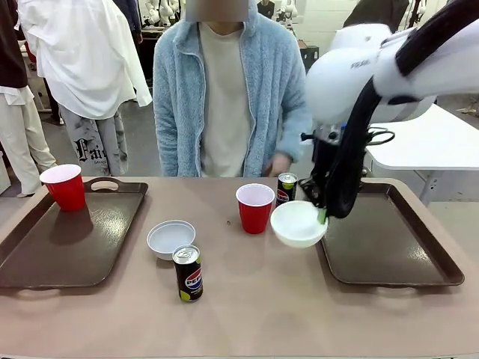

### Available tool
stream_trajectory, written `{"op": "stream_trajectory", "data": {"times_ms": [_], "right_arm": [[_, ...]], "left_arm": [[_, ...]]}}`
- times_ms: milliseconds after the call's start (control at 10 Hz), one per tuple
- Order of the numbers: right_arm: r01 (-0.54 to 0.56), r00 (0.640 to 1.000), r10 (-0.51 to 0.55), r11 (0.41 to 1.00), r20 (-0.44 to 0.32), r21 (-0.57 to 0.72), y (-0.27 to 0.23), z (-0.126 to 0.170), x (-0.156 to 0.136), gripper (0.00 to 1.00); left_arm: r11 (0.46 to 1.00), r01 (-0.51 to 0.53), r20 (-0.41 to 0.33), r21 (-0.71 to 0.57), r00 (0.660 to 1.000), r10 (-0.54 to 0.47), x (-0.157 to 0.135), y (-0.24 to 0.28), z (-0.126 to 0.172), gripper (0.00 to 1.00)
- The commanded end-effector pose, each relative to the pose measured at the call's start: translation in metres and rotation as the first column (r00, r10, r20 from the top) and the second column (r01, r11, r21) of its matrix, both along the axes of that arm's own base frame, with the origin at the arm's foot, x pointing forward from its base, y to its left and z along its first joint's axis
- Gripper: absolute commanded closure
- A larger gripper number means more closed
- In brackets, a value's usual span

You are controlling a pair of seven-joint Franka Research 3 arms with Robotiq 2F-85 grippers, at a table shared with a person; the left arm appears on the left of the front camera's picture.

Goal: Prepare tableware on both trays.
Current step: Pick up a Picnic Bowl from the table and place it on a Handle tray.

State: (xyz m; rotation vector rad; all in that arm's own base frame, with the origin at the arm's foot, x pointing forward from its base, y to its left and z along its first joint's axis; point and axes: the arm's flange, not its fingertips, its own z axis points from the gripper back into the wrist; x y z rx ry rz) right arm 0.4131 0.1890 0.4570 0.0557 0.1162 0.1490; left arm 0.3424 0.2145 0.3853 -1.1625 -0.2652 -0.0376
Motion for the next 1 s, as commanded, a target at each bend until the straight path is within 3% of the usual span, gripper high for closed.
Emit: {"op": "stream_trajectory", "data": {"times_ms": [0, 400, 900], "right_arm": [[0.003, 1.0, -0.003, 1.0, 0.009, 0.017, -0.046, 0.007, 0.018, 1.0], [0.099, 0.993, -0.102, 0.994, 0.06, 0.041, -0.148, 0.032, 0.025, 1.0], [0.23, 0.972, -0.23, 0.973, 0.047, -0.003, -0.198, -0.021, 0.046, 1.0]], "left_arm": [[1.0, -0.008, 0.003, -0.018, 1.0, 0.008, 0.001, 0.001, 0.004, 0.0], [1.0, -0.008, 0.003, -0.018, 1.0, 0.008, 0.001, 0.001, 0.004, 0.0], [1.0, -0.008, 0.003, -0.018, 1.0, 0.008, 0.001, 0.001, 0.004, 0.0]]}}
